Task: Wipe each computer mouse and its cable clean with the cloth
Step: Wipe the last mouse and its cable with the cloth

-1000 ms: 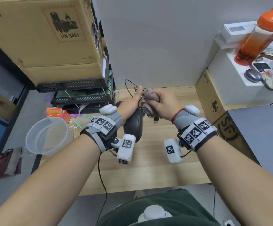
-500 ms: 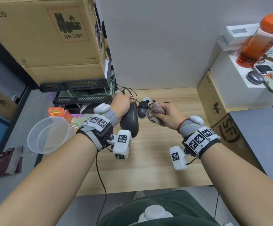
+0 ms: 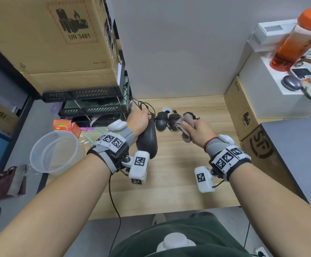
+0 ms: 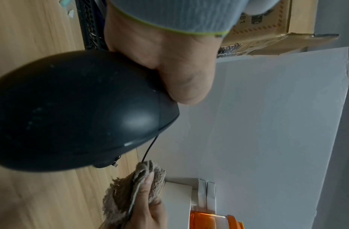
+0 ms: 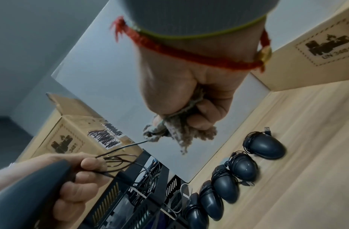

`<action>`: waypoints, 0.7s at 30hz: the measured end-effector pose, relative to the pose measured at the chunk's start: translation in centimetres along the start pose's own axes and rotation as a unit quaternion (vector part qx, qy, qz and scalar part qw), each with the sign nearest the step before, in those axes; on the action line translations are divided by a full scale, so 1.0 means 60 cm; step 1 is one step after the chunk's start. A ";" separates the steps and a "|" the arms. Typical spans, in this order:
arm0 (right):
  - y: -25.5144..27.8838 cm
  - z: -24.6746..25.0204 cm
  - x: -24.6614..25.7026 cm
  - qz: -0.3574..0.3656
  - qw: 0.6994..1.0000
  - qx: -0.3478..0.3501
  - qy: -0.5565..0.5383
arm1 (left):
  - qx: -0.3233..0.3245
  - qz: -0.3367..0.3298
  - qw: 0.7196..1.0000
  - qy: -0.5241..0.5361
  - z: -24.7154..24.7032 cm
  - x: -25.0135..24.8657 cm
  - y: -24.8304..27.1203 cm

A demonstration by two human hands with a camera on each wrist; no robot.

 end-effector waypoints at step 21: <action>0.100 -0.107 0.121 0.088 0.977 0.133 -0.144 | -0.087 0.116 0.988 -0.052 -0.012 0.091 -0.024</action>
Point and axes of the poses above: each hand's wrist, its own y-axis away from the middle knuckle, its own z-axis out of the back of the hand, x = y × z, the point moved 8 cm from there along -y, towards the middle knuckle, and after that the axes turned 7 degrees about z, right-handed, at the moved point
